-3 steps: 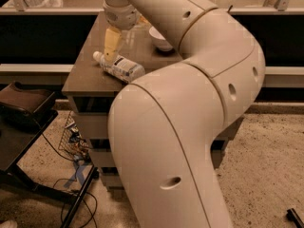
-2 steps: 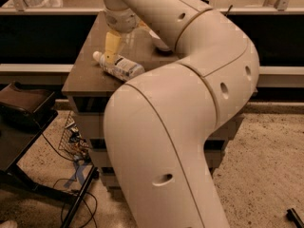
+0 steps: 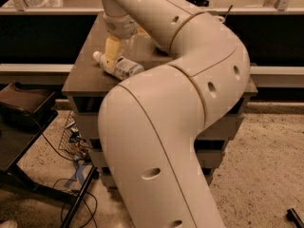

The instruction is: Place blue plastic bottle upright

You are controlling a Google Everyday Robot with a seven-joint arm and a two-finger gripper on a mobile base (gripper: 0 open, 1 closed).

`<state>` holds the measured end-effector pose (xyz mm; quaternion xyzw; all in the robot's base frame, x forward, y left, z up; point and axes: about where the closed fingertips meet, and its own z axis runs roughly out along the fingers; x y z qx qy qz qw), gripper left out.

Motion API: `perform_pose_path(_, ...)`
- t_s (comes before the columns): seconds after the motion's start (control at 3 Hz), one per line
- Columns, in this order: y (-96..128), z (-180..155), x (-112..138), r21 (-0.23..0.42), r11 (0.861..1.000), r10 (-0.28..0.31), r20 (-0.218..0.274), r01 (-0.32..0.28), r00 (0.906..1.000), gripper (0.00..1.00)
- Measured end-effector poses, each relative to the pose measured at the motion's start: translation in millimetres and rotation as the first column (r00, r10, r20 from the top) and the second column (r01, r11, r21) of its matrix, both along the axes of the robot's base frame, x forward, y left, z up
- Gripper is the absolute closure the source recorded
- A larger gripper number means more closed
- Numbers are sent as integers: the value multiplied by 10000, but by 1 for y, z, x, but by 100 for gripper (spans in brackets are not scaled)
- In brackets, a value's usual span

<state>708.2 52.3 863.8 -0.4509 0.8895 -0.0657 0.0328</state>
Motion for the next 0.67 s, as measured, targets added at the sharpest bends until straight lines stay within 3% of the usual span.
perform_pose_path(0.33, -1, -11, 0, 158, 9998, -101, -292, 106, 9995, 0)
perform_pose_path(0.67, -3, -20, -1, 466, 9988, -145, -577, 172, 9982, 13)
